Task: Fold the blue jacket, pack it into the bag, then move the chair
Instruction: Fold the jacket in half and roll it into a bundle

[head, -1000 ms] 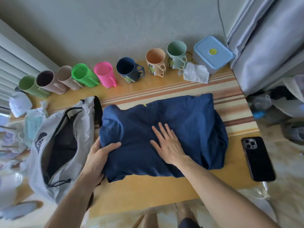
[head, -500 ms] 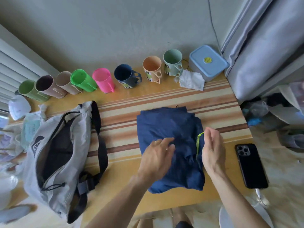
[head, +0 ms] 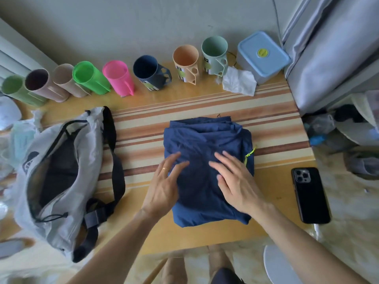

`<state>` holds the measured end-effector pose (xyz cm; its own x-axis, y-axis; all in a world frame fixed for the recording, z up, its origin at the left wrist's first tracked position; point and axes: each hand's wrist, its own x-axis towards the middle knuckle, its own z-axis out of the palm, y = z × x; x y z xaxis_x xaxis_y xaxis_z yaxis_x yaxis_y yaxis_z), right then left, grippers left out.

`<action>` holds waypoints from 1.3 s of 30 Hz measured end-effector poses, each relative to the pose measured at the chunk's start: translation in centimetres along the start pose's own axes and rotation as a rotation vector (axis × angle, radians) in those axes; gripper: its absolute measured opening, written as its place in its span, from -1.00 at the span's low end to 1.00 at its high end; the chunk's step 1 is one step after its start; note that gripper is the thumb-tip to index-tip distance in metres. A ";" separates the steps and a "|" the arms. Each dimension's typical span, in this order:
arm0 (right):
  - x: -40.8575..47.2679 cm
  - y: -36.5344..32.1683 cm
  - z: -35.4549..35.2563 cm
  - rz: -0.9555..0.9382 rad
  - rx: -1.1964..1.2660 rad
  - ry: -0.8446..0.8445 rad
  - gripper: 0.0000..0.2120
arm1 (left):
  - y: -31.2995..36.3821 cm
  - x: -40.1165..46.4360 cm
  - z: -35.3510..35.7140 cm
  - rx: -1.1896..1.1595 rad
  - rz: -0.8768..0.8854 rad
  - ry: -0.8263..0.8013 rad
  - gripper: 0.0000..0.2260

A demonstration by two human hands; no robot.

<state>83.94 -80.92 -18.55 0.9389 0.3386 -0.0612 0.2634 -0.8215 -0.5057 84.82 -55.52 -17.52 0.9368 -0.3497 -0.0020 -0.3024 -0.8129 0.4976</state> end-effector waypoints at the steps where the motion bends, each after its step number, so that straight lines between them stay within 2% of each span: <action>1: -1.2 -0.1 -0.3 -0.053 0.009 0.011 -0.55 | -0.9 -1.0 -0.5 0.049 0.113 -0.064 -0.35; 3: -3.0 0.6 -0.5 -0.125 -0.037 -0.074 -0.44 | -2.5 -2.5 -1.3 0.217 0.287 -0.305 -0.22; 5: -3.5 1.6 -0.5 -0.111 -0.083 -0.242 -0.33 | -3.6 -3.1 -1.1 0.346 0.366 -0.502 -0.14; 7: -3.0 2.1 -0.8 -0.059 -0.069 -0.383 -0.28 | -3.9 -2.8 -0.5 0.362 0.380 -0.531 -0.15; 10: -1.5 1.8 -2.1 -0.019 -0.010 -0.471 -0.39 | -3.6 -1.8 0.9 0.245 0.296 -0.420 -0.43; 12: 0.2 1.2 -3.8 0.096 0.111 -0.567 -0.46 | -2.4 -1.1 0.7 -0.008 0.137 -0.312 -0.60; 14: 1.7 0.7 -6.2 0.292 0.505 -0.654 -0.33 | -0.6 0.2 -0.9 -0.336 -0.155 -0.222 -0.75; 15: 2.3 0.6 -7.3 0.388 0.768 -0.659 -0.34 | -0.1 1.3 -1.8 -0.441 -0.324 -0.202 -0.83; 17: 3.4 0.8 -9.1 0.509 1.106 -0.605 -0.28 | 0.2 3.8 -3.0 -0.541 -0.636 -0.182 -0.71; 18: 3.9 0.8 -9.6 0.520 1.124 -0.587 -0.24 | 0.0 4.9 -3.3 -0.574 -0.759 -0.172 -0.63; 20: 5.4 0.8 -9.1 0.543 0.887 -0.499 -0.37 | -0.5 7.0 -3.3 -0.611 -0.941 -0.124 -0.46; 22: 7.4 1.2 -7.0 0.640 0.552 -0.215 -0.49 | -0.8 8.5 -2.4 -0.550 -1.049 -0.081 -0.41; 24: 9.2 1.4 -4.8 0.705 0.302 0.009 -0.51 | -0.4 9.3 -1.6 -0.389 -1.157 -0.021 -0.36; 26: 10.4 1.0 -3.4 0.737 0.056 0.160 -0.48 | 0.2 9.7 -1.2 -0.248 -1.246 0.055 -0.22; 28: 10.8 0.6 -2.4 0.643 -0.207 0.297 -0.48 | 0.3 9.4 -1.2 -0.281 -1.301 0.056 -0.16; 30: 10.7 -0.9 -1.3 0.390 -0.287 0.414 -0.65 | -0.4 9.0 -1.3 -0.412 -1.324 0.005 -0.18; 32: 10.1 -2.4 0.4 0.115 -0.192 0.336 -0.88 | -1.1 8.7 -2.0 -0.531 -1.320 -0.011 -0.30; 33: 9.7 -2.9 1.4 0.073 -0.147 0.228 -0.92 | -1.3 8.6 -2.4 -0.586 -1.303 0.013 -0.41; 36: 9.9 -4.0 1.2 0.218 0.020 -0.058 -0.69 | -0.5 8.3 -3.5 -0.703 -1.205 0.109 -0.68; 38: 11.1 -4.4 -0.6 0.307 0.141 -0.247 -0.66 | 1.0 8.3 -4.1 -0.741 -1.067 0.150 -0.78; 39: 11.6 -4.5 -1.9 0.401 0.318 -0.312 -0.63 | 1.7 8.3 -4.3 -0.758 -0.995 0.145 -0.81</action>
<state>94.08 -74.15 -15.29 0.8295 0.1887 -0.5257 -0.2227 -0.7515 -0.6210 92.84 -57.81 -12.99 0.7260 0.3530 -0.5902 0.6757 -0.2067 0.7076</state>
